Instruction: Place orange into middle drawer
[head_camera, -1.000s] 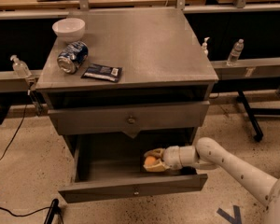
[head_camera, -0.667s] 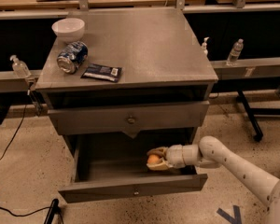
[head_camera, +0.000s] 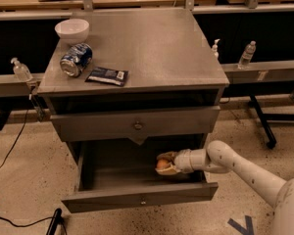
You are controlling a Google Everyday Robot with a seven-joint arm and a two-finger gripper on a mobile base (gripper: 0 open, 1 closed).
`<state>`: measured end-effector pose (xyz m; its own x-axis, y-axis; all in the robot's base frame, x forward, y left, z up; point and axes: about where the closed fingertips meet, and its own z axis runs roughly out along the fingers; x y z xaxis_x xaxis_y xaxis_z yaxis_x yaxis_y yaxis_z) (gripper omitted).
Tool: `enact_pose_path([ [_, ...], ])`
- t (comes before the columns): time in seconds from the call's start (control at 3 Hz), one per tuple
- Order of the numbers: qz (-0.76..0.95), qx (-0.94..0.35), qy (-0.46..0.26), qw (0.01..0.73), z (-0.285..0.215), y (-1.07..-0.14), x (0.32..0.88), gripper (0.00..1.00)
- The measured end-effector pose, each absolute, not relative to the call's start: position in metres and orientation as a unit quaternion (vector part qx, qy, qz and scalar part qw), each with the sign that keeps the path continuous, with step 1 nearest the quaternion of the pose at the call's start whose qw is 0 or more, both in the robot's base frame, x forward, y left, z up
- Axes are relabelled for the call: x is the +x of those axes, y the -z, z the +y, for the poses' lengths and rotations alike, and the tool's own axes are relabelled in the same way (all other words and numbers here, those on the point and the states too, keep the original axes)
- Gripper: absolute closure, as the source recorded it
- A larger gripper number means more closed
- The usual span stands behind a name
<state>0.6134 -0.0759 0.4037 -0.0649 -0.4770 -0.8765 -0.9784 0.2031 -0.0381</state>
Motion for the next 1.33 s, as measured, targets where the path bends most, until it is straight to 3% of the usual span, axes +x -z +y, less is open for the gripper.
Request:
enact_pose_path([
  [0.67, 0.658, -0.553, -0.314, 0.404, -0.0707, -0.4024, 0.6107, 0.03],
  [1.33, 0.657, -0.553, -0.315, 0.403, -0.0694, -0.402, 0.6104, 0.0],
])
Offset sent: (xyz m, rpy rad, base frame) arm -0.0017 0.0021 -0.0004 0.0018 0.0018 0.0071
